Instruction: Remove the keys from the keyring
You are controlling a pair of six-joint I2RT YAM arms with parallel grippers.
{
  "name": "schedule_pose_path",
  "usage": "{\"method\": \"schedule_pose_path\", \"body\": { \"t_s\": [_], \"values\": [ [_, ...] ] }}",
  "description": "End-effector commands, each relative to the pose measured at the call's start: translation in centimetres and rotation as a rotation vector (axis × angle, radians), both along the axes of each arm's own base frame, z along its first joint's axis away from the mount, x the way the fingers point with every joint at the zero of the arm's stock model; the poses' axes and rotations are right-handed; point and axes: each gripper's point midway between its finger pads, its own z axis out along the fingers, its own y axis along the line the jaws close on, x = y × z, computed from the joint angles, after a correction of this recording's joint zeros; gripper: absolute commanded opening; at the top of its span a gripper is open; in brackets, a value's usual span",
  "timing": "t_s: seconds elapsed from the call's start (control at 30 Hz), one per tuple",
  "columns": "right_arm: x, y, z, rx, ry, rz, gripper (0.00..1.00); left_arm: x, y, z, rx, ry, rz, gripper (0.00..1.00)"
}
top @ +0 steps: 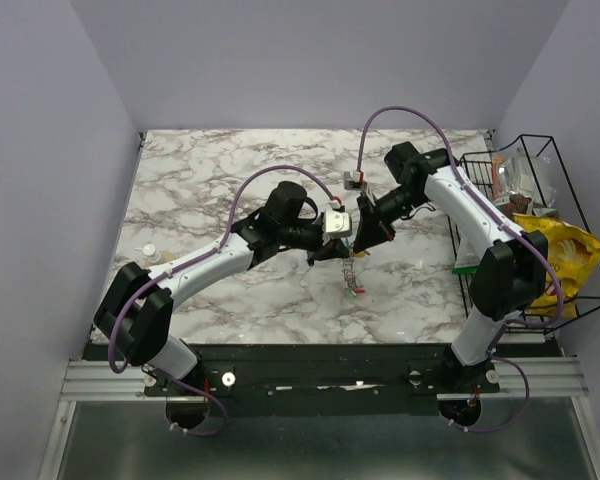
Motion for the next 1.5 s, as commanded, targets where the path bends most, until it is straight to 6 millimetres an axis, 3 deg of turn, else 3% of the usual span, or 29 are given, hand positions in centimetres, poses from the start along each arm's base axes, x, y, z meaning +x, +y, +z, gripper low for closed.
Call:
{"method": "schedule_pose_path", "body": {
  "t_s": [0.0,0.3,0.57,0.63,0.97,1.17,1.47],
  "values": [
    [-0.2,-1.1,1.7,-0.009,0.010,-0.038,0.01,-0.5,1.1,1.2,-0.027,0.011,-0.002,0.00],
    [0.5,-2.1,-1.4,-0.095,-0.033,-0.099,0.01,-1.6,1.0,4.7,-0.105,0.107,-0.019,0.00],
    [-1.6,-0.1,-2.9,-0.147,-0.101,-0.074,0.01,-2.5,0.6,5.8,-0.144,0.195,-0.041,0.00],
    [-1.1,0.3,-3.1,-0.159,-0.132,-0.101,0.01,-2.7,0.5,6.0,-0.153,0.207,-0.048,0.00],
    [-1.5,2.2,-1.3,-0.112,-0.187,-0.117,0.01,-3.2,0.4,6.2,-0.169,0.271,-0.049,0.00],
    [1.7,-0.4,-4.0,-0.246,-0.309,-0.242,0.01,-4.3,0.8,7.0,-0.171,0.294,-0.100,0.00],
    [6.5,-2.9,-1.5,-0.222,-0.412,-0.432,0.01,-6.0,1.6,7.3,-0.158,0.296,-0.162,0.00]
  ]
}}
